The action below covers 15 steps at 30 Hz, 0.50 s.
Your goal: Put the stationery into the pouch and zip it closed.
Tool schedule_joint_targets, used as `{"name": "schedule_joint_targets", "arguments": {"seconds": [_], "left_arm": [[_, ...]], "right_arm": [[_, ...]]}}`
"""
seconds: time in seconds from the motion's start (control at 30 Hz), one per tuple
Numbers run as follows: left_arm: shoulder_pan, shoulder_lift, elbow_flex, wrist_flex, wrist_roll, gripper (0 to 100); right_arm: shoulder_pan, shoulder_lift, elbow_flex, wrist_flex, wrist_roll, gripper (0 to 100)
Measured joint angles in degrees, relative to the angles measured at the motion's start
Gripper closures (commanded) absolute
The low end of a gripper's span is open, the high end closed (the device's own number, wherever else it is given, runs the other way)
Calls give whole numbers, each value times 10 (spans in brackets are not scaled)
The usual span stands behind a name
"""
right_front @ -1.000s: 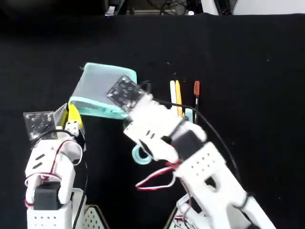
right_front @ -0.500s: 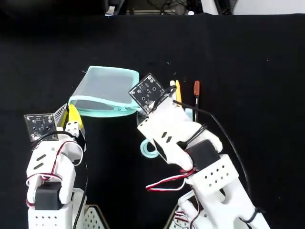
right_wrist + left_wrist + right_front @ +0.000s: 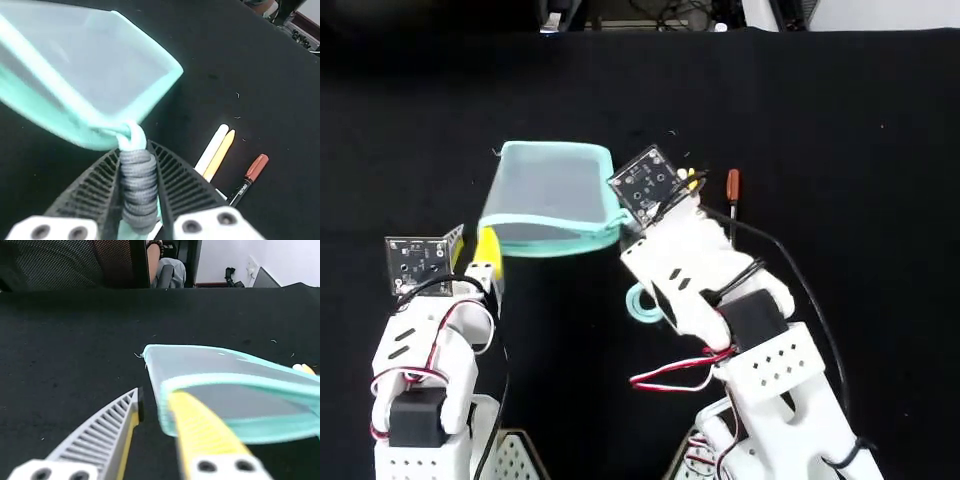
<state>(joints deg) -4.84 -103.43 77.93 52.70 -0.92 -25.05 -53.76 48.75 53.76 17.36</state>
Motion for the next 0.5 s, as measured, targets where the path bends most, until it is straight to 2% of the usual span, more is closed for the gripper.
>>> {"name": "schedule_joint_targets", "arguments": {"seconds": [0.13,0.5], "left_arm": [[-1,0,14,-23,-2,866],[-1,0,78,-116,-4,831]], "right_arm": [[-3,0,0,0,0,986],[-3,0,0,0,0,986]]}}
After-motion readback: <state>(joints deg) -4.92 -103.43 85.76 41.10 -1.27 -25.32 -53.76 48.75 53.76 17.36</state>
